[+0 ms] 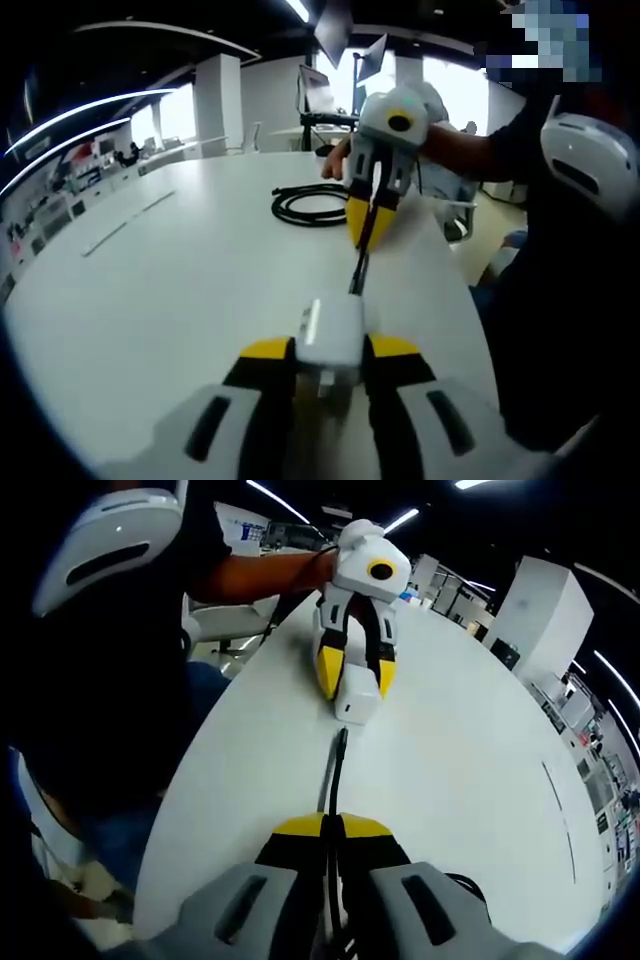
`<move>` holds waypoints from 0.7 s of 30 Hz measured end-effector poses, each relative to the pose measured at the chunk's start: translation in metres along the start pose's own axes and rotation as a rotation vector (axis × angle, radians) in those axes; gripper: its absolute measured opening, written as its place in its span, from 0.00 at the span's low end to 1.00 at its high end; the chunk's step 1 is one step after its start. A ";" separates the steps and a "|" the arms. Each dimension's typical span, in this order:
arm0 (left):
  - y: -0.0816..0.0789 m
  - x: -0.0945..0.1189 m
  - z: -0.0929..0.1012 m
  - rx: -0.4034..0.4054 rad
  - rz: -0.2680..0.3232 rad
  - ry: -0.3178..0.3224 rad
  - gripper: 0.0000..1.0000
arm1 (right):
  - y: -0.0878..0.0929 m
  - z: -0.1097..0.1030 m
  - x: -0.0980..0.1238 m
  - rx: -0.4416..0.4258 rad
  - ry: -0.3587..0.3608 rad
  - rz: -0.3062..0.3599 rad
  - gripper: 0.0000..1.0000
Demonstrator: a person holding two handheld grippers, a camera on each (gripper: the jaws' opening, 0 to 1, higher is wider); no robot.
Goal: Plug the desk Type‑C cable into the charger adapter.
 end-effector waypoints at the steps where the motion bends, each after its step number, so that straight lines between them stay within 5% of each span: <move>1: 0.000 0.000 0.000 0.001 0.000 0.000 0.26 | 0.000 0.000 0.000 -0.001 0.000 0.001 0.02; 21: 0.001 0.001 0.000 0.003 -0.001 0.001 0.26 | -0.001 0.002 -0.001 -0.022 -0.005 0.006 0.07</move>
Point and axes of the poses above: the point that each gripper's makers call its tool centre point, and the gripper's own axes: x roughly backward along the fingers, z roughly to its right, y roughly out of its underside, the point moved 9 cm from there along x, roughly backward along the fingers, and after that the axes turned 8 degrees about x, right-handed, at the moved point
